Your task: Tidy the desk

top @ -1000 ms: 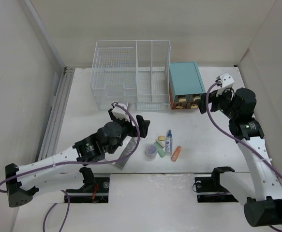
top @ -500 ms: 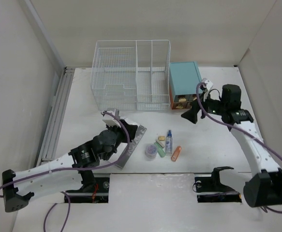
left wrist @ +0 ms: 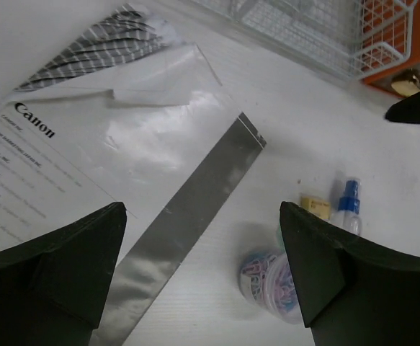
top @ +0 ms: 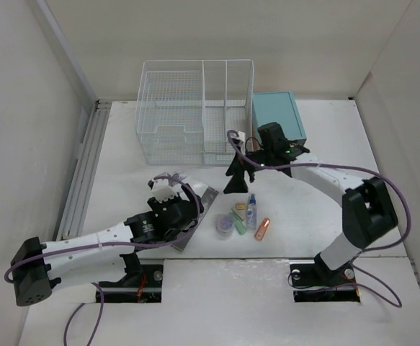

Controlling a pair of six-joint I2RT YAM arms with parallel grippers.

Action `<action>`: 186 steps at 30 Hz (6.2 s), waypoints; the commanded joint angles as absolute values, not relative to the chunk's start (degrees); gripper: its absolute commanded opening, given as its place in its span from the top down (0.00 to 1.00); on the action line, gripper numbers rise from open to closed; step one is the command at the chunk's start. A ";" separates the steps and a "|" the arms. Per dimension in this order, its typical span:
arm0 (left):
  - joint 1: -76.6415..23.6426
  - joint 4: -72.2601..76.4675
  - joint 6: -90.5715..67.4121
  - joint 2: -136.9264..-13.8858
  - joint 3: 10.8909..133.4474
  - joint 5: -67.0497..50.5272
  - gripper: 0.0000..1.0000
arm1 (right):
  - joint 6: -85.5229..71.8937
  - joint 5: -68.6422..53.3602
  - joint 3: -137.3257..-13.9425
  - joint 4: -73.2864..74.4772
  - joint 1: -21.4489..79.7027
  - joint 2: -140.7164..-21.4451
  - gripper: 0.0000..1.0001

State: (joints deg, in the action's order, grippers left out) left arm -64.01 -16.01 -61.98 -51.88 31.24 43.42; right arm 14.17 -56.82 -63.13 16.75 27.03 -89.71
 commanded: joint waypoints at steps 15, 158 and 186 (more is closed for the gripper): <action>-38.19 6.38 -39.83 -44.11 24.08 36.85 0.31 | 22.39 -55.88 -69.16 17.39 22.34 -83.50 0.00; -10.81 -4.75 -1.23 -56.78 52.65 -33.93 1.00 | 76.30 -80.08 -92.63 77.71 22.86 -105.39 0.00; -10.81 -6.94 -3.52 -48.43 57.39 -41.92 1.00 | -5.43 -50.52 -55.20 -13.61 21.45 -76.99 0.00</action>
